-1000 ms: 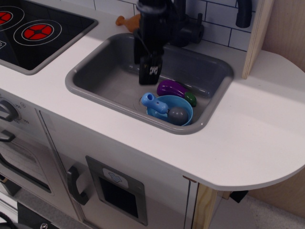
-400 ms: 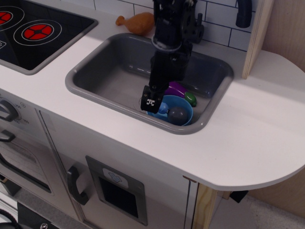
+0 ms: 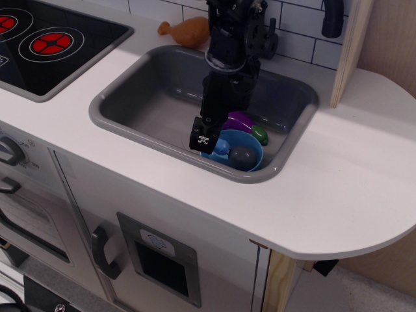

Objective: Take spoon out of bowl sink

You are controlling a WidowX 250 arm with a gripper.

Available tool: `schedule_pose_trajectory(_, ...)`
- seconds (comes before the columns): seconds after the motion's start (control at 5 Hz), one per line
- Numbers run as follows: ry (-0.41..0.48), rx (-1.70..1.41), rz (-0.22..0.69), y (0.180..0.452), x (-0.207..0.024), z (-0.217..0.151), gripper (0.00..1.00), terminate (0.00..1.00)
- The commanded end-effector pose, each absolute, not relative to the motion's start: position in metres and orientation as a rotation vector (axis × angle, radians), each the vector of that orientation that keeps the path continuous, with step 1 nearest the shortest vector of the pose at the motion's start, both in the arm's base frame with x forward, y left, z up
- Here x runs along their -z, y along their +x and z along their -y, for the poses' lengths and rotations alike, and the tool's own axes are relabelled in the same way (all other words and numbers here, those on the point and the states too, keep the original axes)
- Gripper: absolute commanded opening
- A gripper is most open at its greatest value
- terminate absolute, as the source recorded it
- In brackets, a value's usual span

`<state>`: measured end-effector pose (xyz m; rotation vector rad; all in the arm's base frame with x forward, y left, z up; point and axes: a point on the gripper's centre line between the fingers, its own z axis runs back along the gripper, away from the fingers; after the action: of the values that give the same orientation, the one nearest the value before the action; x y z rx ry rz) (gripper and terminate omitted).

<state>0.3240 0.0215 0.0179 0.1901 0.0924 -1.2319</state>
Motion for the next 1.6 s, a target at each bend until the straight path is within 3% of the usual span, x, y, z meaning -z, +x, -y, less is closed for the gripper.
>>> schedule_pose_trajectory(0.0,0.241,1.229,-0.076,0.332,-0.020,-0.024,1.00,0.00)
schedule_pose_trajectory(0.2,0.243,1.229,-0.077,0.332,-0.019,-0.023,1.00,0.00)
schedule_pose_trajectory(0.4,0.232,1.224,-0.076,0.334,-0.021,-0.023,0.00,0.00)
schedule_pose_trajectory(0.6,0.235,1.225,-0.076,0.335,-0.021,-0.023,0.00,0.00)
schedule_pose_trajectory(1.0,0.153,1.193,-0.025,0.341,-0.058,-0.030,0.00,0.00)
schedule_pose_trajectory(1.4,0.088,1.153,0.011,0.338,-0.086,-0.066,0.00,0.00)
